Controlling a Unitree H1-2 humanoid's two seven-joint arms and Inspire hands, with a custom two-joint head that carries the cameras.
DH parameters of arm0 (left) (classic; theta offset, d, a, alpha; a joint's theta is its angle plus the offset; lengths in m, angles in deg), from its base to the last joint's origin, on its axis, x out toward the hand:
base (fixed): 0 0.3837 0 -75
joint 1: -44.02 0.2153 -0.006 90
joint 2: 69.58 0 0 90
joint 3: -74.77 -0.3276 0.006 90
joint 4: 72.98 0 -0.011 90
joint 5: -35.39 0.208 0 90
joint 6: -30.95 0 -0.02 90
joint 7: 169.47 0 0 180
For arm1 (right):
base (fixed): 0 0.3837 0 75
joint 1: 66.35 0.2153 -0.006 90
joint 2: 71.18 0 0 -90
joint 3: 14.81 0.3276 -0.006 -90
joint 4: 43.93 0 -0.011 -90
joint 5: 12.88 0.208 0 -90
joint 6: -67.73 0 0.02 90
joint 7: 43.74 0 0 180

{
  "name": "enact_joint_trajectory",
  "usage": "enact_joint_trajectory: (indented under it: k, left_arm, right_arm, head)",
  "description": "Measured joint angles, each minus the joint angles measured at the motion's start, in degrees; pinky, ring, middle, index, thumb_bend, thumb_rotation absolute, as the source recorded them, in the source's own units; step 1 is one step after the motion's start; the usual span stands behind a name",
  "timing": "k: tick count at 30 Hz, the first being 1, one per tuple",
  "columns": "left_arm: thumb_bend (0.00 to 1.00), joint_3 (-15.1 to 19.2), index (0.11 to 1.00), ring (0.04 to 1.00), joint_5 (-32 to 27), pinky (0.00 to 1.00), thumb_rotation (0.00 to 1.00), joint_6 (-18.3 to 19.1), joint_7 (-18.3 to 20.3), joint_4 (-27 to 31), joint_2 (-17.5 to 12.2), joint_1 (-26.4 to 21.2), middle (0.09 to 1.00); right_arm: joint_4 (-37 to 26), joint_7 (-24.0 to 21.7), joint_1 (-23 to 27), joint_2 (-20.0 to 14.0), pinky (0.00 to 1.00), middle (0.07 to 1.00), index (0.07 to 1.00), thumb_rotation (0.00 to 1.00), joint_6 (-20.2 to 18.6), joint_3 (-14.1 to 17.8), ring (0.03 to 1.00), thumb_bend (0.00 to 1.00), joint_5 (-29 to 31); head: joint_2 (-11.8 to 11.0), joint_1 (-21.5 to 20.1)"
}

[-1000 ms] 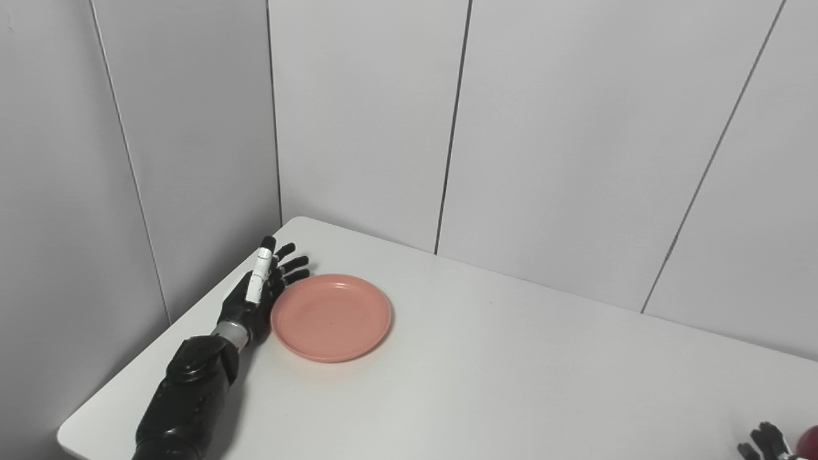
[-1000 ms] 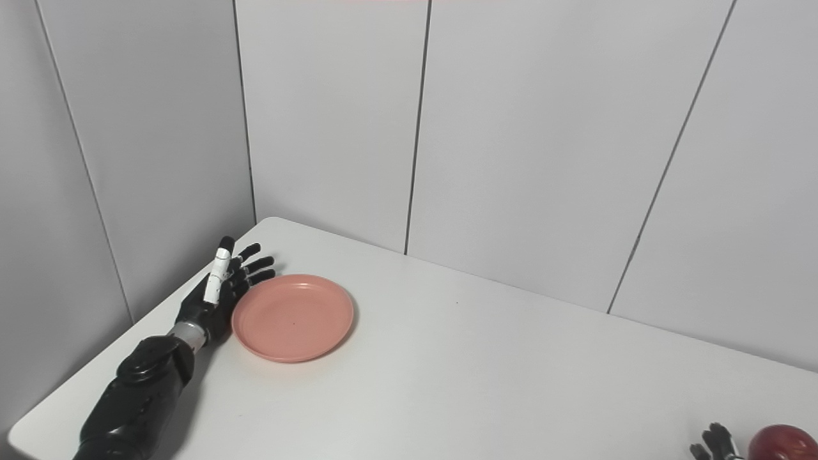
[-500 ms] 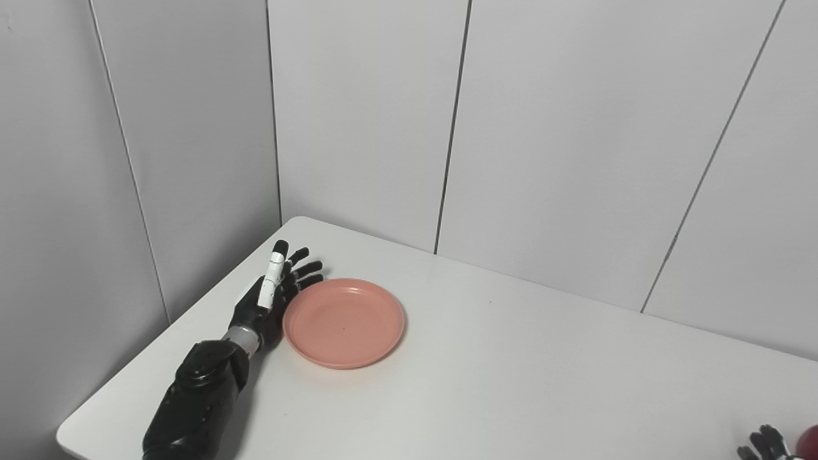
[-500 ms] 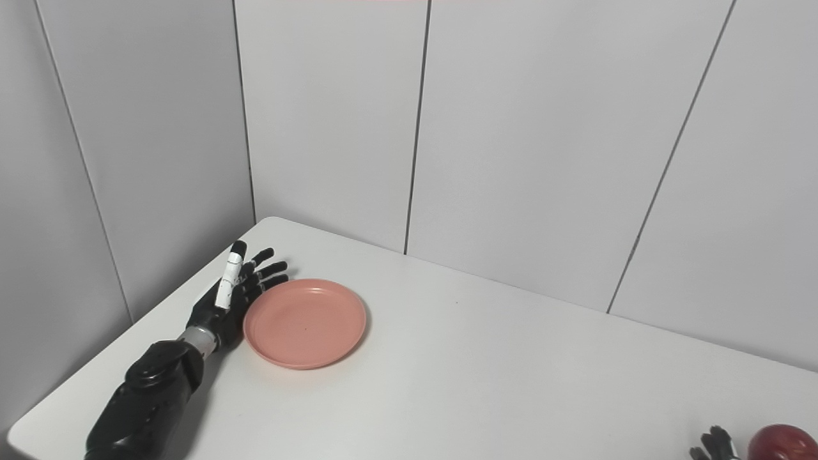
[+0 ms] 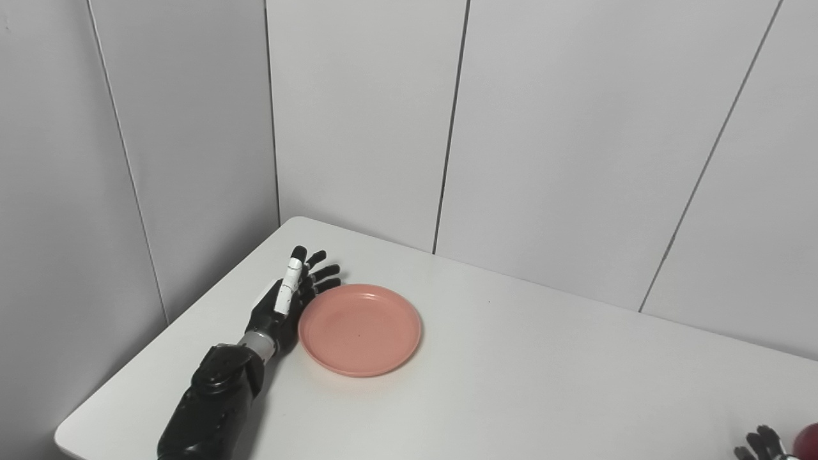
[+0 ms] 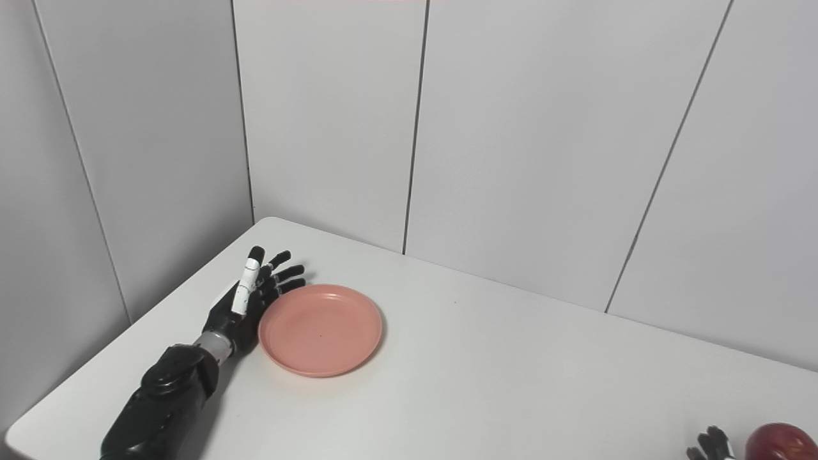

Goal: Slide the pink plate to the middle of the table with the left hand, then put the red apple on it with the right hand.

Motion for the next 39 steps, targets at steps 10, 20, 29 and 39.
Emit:
enact_joint_trajectory:
  k: [10,20,29,39]
  left_arm:
    - [0.76,-0.5,0.912,0.852,0.4,0.86,1.00,0.3,-0.4,0.3,1.1,-0.2,0.854]
    - [0.74,-1.6,0.908,0.857,1.3,0.86,1.00,0.2,-0.8,0.3,1.3,-0.5,0.855]
    - [0.71,-1.5,0.921,0.853,0.3,0.85,1.00,0.7,-0.8,-0.1,2.8,-1.4,0.863]
    - [0.69,-2.2,0.919,0.849,0.3,0.85,1.00,0.9,-0.7,-0.5,3.7,-2.2,0.859]
  right_arm:
    - [-0.2,0.1,-0.1,0.0,1.00,0.992,0.985,1.00,-0.1,-0.1,0.987,0.74,-0.1]
    - [-0.2,0.1,-0.1,0.1,1.00,0.985,0.981,1.00,-0.1,-0.1,0.985,0.73,-0.1]
    - [-0.2,0.1,-0.1,0.2,1.00,0.983,0.987,1.00,-0.1,-0.1,0.986,0.73,-0.1]
    - [-0.2,0.1,-0.1,0.3,1.00,0.984,0.989,1.00,-0.1,-0.2,0.982,0.74,-0.2]
  head:
    - [0.1,-0.1]
    - [0.4,-0.4]
    - [0.4,-0.6]
    - [0.6,-1.0]
